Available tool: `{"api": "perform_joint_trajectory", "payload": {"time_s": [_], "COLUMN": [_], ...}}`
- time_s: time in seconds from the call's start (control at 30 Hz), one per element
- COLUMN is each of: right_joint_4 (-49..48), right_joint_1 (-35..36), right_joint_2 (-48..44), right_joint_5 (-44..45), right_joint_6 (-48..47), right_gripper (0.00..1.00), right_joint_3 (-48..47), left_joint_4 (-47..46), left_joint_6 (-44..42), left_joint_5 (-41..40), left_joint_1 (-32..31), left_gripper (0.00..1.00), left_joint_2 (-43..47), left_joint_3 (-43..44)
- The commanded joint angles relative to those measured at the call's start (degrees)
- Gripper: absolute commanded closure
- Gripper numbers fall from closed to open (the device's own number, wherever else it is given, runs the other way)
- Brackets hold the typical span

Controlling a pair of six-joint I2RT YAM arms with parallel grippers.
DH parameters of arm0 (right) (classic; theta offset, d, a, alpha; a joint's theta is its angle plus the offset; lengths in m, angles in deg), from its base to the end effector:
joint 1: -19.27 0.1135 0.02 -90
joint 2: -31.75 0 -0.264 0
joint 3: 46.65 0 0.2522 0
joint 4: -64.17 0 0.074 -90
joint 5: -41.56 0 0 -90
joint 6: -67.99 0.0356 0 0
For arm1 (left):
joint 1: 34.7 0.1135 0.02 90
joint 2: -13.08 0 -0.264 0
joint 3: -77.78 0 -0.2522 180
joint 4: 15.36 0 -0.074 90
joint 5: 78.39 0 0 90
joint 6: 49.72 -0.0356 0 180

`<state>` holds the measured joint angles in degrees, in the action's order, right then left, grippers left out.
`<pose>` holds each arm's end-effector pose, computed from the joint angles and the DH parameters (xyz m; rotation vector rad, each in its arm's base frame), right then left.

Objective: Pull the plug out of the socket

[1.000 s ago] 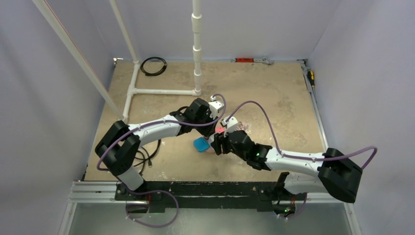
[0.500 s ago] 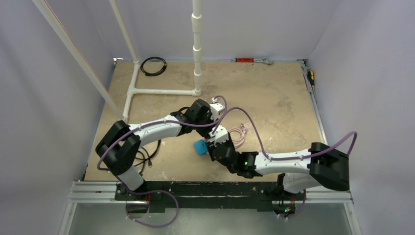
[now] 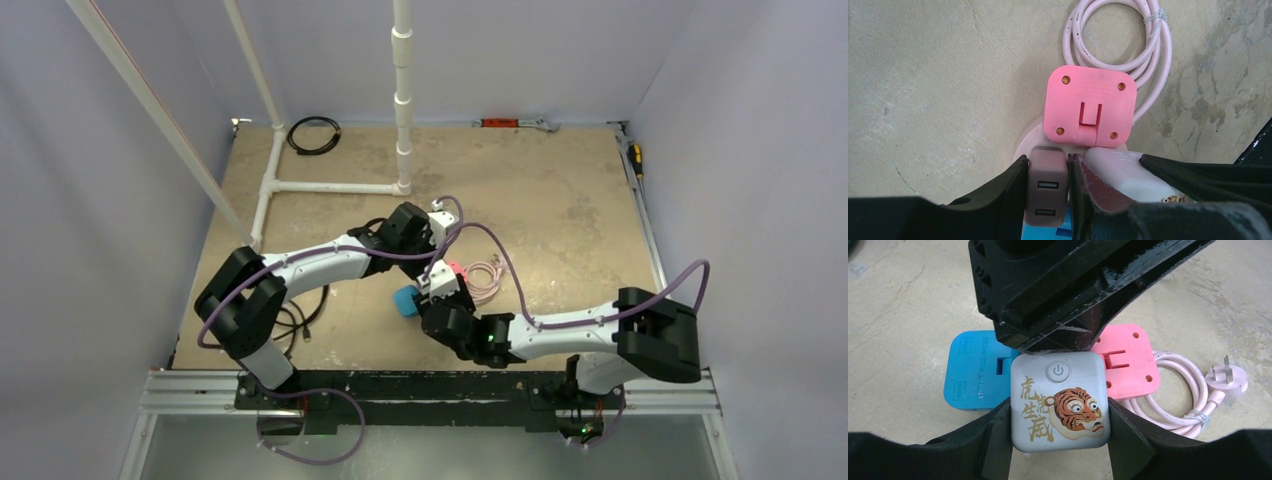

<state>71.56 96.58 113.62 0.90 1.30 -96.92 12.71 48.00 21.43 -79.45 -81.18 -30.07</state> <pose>0.0863 0.2604 0.1815 -0.5045 1.9313 0.1439 0.2394 -0.2459 0.1981 0.8767 2.3704 -0.5991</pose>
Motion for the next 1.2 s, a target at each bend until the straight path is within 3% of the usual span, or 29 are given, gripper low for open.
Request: {"api": "perform_joint_trajectory", "payload": {"time_s": [0.0, 0.27, 0.47, 0.67, 0.8, 1.0, 1.17], "right_joint_4": [-3.8, -10.5, -12.2, -8.9, -8.0, -3.3, 0.0], "right_joint_1": [-2.2, -16.9, -20.8, -19.4, -14.0, -4.4, 1.5], "right_joint_2": [-5.1, -12.2, -12.6, -14.2, -14.5, -7.5, -1.1], "right_joint_5": [-5.7, -30.5, -36.9, -26.5, -17.6, -2.2, 4.6], "right_joint_6": [-0.9, 1.4, 1.7, -0.2, -1.0, -1.8, -2.5], "right_gripper": [1.0, 1.0, 1.0, 1.0, 1.0, 1.0, 1.0], "right_joint_3": [1.9, 8.5, 9.6, 8.7, 7.7, 2.1, -2.3], "left_joint_4": [7.8, 7.9, 7.9, 8.0, 8.1, 8.0, 8.1], "left_joint_6": [-0.4, -0.6, -0.7, -0.7, -0.7, -0.5, -0.5], "left_joint_5": [-8.0, -8.2, -8.3, -8.5, -8.3, -7.6, -7.7], "left_joint_1": [1.4, 1.4, 1.4, 1.4, 1.4, 1.4, 1.4], "left_gripper": [1.0, 1.0, 1.0, 1.0, 1.0, 1.0, 1.0], "left_joint_2": [-3.7, -3.9, -4.0, -3.9, -4.0, -3.7, -3.7], "left_joint_3": [-2.3, -2.4, -2.2, -2.2, -2.1, -2.0, -2.0]}}
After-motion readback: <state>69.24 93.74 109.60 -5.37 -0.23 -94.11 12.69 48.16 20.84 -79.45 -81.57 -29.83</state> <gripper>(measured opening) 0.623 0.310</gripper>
